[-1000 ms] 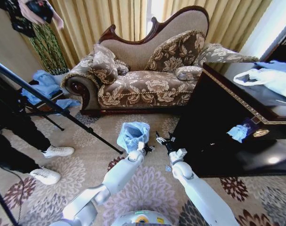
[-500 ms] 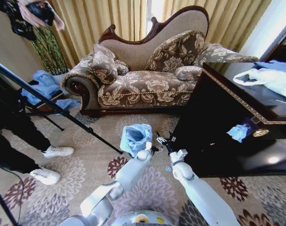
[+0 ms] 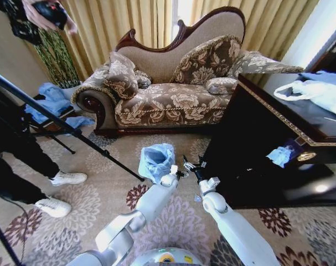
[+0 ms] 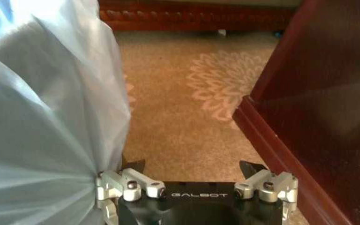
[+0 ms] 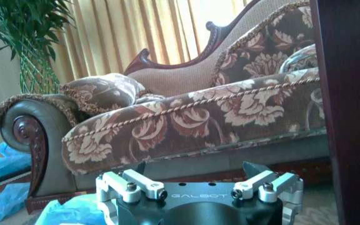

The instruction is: Place a garbage bag over the trash bin.

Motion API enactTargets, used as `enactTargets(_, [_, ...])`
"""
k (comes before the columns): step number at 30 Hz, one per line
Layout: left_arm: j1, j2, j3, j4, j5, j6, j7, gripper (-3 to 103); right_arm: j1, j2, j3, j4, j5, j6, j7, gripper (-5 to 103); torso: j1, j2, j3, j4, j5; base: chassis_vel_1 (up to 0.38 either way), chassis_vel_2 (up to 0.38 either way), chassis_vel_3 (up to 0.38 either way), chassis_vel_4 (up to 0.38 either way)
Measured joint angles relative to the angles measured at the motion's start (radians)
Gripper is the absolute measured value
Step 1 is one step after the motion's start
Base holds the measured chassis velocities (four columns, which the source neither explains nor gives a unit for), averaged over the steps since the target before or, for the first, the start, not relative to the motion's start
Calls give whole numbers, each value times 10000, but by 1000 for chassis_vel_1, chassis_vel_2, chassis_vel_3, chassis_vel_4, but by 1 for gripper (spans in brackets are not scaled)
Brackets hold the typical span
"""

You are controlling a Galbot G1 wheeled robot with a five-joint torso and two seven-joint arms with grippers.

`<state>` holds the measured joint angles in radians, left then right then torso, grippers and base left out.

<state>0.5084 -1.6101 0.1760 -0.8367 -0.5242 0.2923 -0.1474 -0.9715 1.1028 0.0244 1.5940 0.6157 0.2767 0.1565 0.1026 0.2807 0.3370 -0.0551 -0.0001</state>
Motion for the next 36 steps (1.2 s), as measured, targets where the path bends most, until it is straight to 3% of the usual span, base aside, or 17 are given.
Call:
enactTargets(15, [-166,6,-187,596,309,-253,556,100,-63,40,42,-39,-31,105,32,100,0,0,0,-2,-1,0,0,0,0])
enactTargets(36, [-238,23,-226,732,395,-352,630,100,-103,67,77,-118,-37,142,56,100,0,0,0,2,0,0,0,0,0])
